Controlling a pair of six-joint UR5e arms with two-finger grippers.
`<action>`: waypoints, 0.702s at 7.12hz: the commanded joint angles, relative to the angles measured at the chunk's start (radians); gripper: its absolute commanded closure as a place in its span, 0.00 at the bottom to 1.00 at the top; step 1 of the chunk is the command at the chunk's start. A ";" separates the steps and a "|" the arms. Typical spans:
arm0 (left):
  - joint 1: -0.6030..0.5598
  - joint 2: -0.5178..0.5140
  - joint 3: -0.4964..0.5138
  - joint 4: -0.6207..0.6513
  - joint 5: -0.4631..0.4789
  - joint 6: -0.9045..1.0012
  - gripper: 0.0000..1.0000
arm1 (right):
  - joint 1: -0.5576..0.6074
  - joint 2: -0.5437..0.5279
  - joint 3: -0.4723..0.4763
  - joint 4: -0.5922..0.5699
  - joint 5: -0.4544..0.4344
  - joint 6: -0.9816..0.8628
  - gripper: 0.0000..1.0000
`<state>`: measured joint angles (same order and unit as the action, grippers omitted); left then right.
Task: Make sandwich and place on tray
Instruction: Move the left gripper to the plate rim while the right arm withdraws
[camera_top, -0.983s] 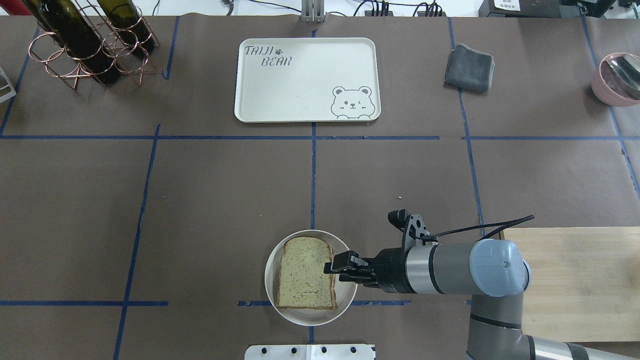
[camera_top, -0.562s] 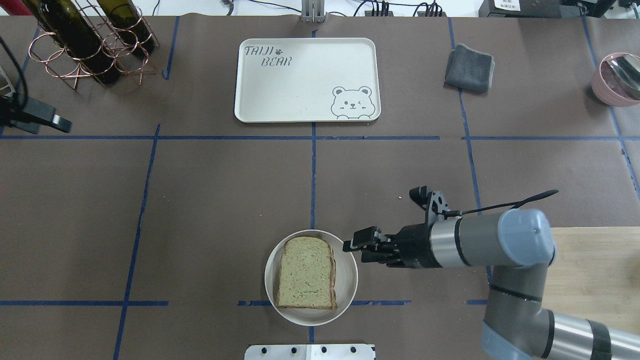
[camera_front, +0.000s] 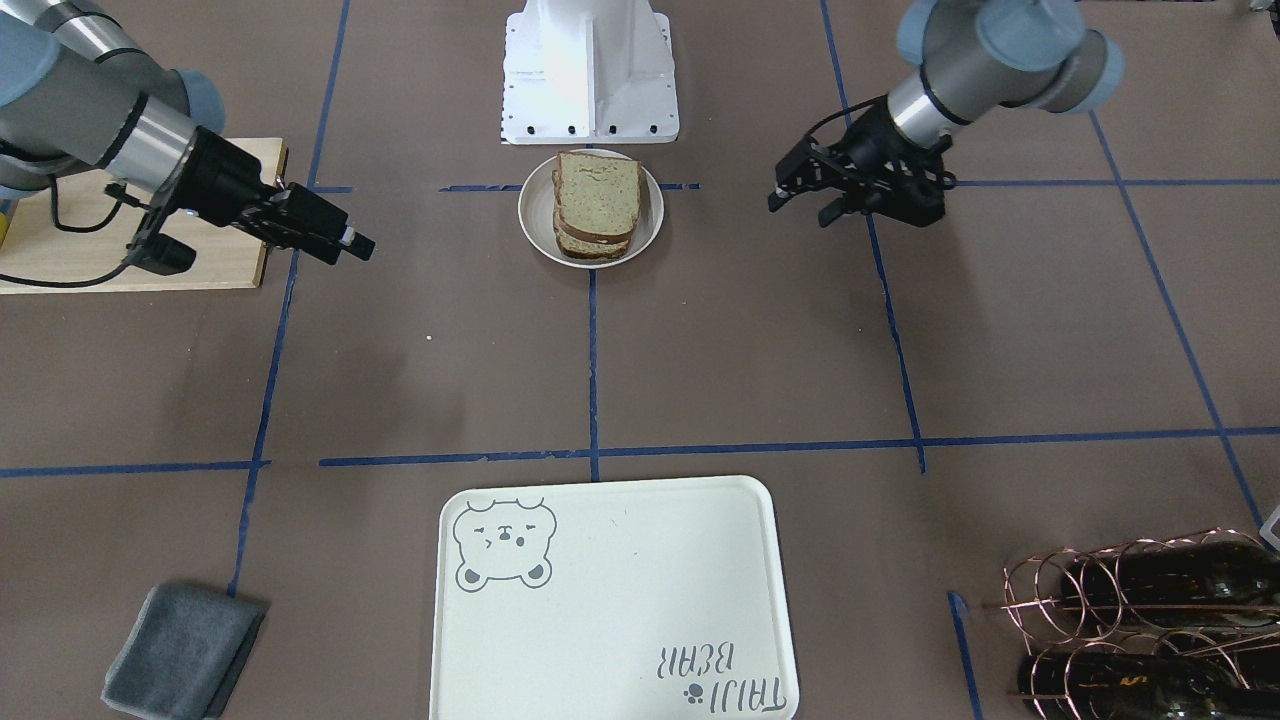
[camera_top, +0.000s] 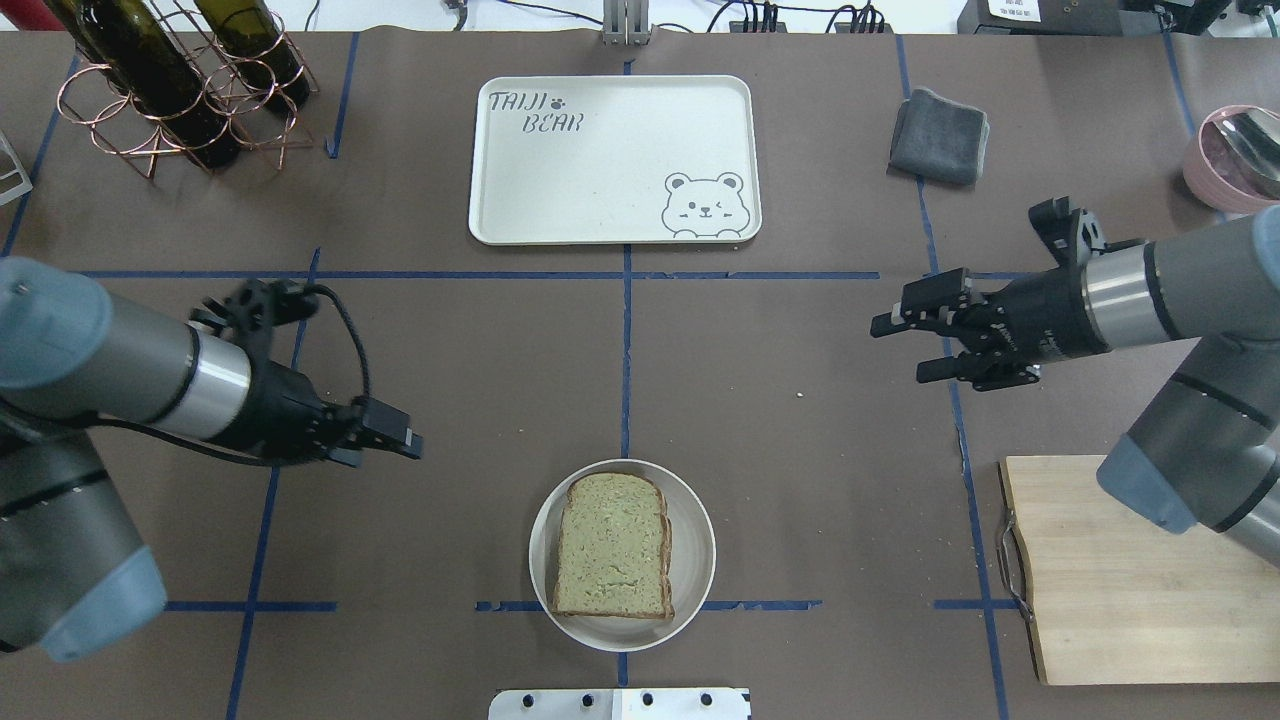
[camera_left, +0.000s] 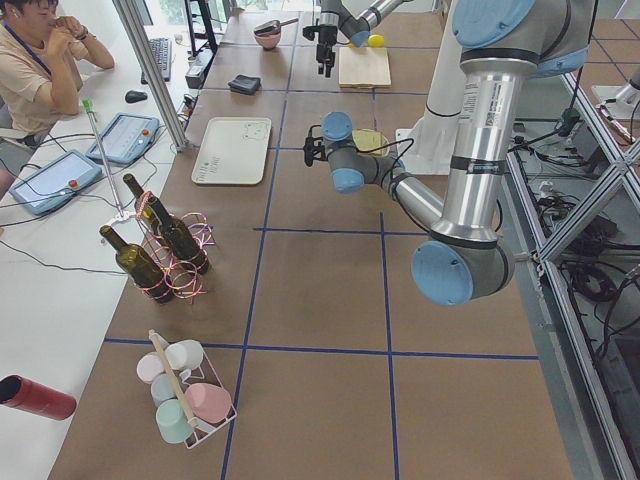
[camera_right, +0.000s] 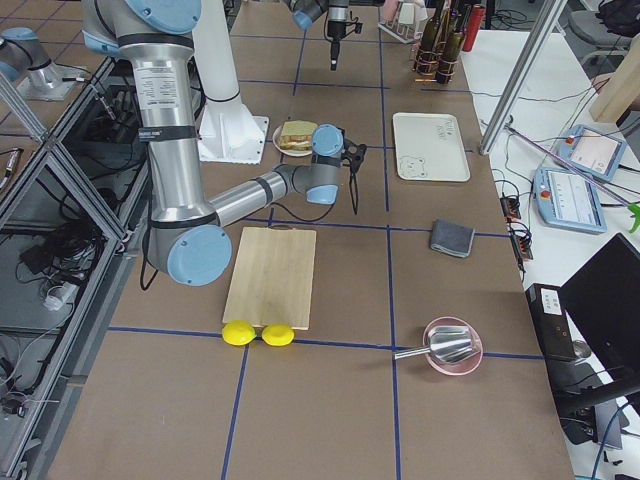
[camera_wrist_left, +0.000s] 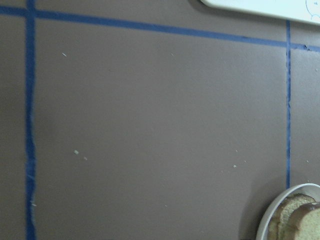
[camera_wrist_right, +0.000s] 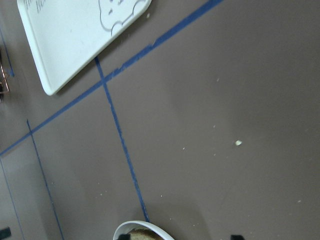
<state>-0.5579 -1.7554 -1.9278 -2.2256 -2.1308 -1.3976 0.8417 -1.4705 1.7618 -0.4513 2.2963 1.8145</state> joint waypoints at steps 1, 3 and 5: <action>0.204 -0.123 0.085 0.000 0.176 -0.176 0.38 | 0.072 -0.040 -0.027 0.003 0.051 -0.079 0.00; 0.237 -0.131 0.122 0.000 0.195 -0.179 0.48 | 0.074 -0.047 -0.031 0.006 0.052 -0.093 0.00; 0.256 -0.151 0.144 0.000 0.195 -0.179 0.48 | 0.074 -0.048 -0.031 0.010 0.052 -0.093 0.00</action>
<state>-0.3199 -1.8911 -1.7989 -2.2258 -1.9383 -1.5757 0.9151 -1.5177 1.7311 -0.4439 2.3482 1.7223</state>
